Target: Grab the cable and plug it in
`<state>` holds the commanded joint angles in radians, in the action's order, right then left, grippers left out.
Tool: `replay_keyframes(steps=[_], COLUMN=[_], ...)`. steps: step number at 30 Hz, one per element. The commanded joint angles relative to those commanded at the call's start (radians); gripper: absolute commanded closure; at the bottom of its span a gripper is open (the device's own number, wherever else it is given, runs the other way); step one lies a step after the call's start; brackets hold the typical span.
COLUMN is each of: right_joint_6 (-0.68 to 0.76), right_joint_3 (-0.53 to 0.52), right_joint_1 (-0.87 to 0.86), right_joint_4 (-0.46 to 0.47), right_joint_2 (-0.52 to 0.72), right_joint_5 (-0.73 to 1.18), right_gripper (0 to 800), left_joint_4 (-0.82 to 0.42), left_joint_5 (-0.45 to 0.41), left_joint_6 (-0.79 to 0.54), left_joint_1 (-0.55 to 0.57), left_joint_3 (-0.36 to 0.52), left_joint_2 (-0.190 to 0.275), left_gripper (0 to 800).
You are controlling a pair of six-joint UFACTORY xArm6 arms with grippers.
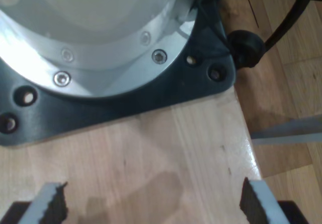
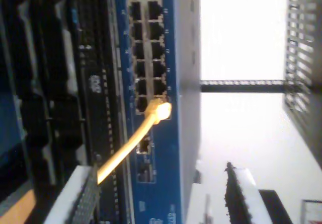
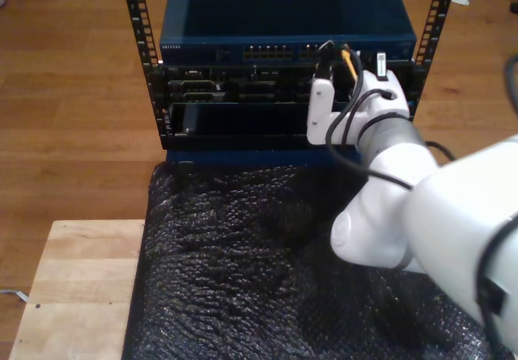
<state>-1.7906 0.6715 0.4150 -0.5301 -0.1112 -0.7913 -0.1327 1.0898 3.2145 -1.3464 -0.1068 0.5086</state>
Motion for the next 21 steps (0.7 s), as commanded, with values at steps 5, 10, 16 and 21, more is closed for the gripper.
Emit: replay_keyframes(steps=[5, 10, 16, 21], right_joint_6=[-0.003, -0.041, -0.143, -0.273], right_joint_3=[-0.051, -0.058, -0.058, -0.081], right_joint_1=[-0.087, -0.175, -0.308, -0.431], right_joint_4=[0.006, 0.034, 0.044, 0.048], right_joint_2=[0.146, 0.255, 0.350, 0.448], right_joint_5=[0.167, 0.331, 0.574, 0.815], right_gripper=[176, 175, 140, 85], left_joint_4=[0.000, 0.000, -0.002, 0.000], left_joint_5=[0.000, 0.000, 0.000, 0.000], left_joint_6=[0.000, 0.000, 0.000, 0.000], left_joint_1=[0.000, 0.000, 0.000, 0.000], left_joint_3=[0.000, 0.000, 0.000, 0.000], left_joint_2=[0.000, 0.000, 0.000, 0.000], left_gripper=[0, 0, 0, 0])
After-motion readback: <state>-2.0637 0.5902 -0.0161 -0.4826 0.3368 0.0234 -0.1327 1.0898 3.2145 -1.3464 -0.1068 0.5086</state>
